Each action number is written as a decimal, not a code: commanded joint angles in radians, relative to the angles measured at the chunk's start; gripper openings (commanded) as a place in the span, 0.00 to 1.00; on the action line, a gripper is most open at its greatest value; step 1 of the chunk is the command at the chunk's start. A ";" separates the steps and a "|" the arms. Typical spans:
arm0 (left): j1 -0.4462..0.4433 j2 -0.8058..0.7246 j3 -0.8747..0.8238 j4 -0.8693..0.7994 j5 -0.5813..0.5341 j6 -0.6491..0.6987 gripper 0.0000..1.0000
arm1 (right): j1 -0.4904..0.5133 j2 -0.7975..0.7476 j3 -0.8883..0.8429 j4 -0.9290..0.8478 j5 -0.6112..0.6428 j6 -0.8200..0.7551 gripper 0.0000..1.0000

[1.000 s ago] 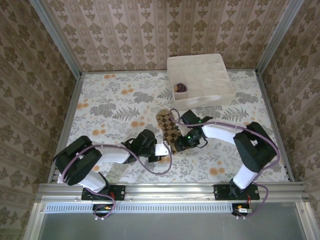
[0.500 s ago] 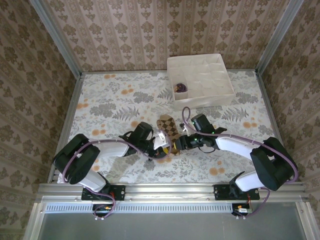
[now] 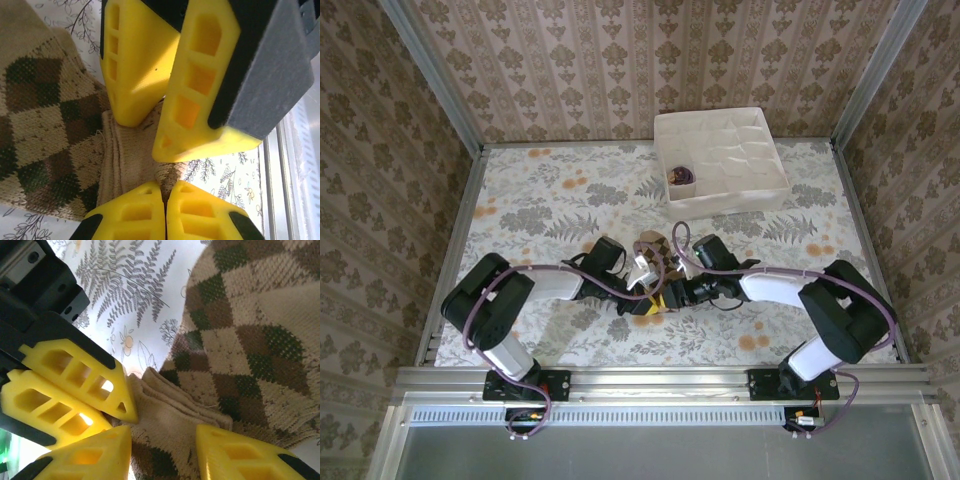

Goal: Roll the socks

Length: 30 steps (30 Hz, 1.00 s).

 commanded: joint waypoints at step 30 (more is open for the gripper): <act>0.099 0.125 0.073 0.012 0.040 -0.134 0.04 | 0.042 0.117 0.149 -0.243 0.183 0.020 0.11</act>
